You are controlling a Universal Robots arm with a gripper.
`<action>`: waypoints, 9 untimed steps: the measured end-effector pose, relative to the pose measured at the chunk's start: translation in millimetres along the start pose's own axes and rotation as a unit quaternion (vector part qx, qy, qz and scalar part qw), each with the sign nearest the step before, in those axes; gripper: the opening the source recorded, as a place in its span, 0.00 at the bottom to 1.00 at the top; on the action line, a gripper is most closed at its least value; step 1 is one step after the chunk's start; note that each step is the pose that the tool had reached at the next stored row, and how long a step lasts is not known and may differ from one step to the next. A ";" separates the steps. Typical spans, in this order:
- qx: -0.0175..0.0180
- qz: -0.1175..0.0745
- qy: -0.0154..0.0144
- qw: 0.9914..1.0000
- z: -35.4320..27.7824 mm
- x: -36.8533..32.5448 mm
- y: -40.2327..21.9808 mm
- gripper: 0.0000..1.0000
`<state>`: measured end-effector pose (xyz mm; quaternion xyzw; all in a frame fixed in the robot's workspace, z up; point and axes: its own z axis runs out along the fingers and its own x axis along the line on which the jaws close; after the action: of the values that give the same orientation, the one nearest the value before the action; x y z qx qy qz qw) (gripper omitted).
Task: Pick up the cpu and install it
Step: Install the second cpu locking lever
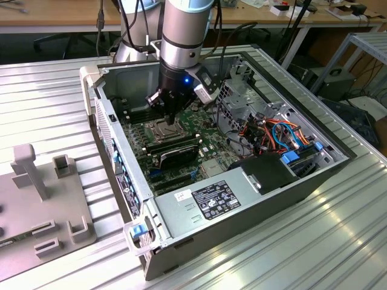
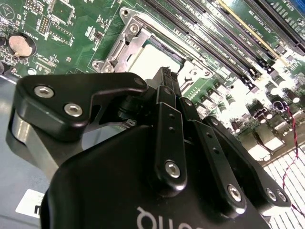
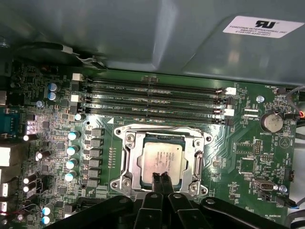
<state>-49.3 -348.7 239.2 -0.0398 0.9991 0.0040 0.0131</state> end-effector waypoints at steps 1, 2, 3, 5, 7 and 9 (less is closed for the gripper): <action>0.000 0.000 0.000 1.000 -1.3 0.0 0.0 0.11; 0.000 0.000 0.001 1.000 -2.6 0.0 0.0 0.11; 0.000 0.000 0.001 1.000 -3.4 -0.1 0.0 0.11; 0.000 0.000 0.001 1.000 -3.4 -0.1 0.0 0.11; 0.000 0.000 0.001 1.000 -3.6 -0.1 -0.3 0.11; 0.000 0.000 0.001 1.000 -3.5 0.1 -2.9 0.11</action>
<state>-49.3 -351.6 242.7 -0.0398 0.9991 0.0041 0.0123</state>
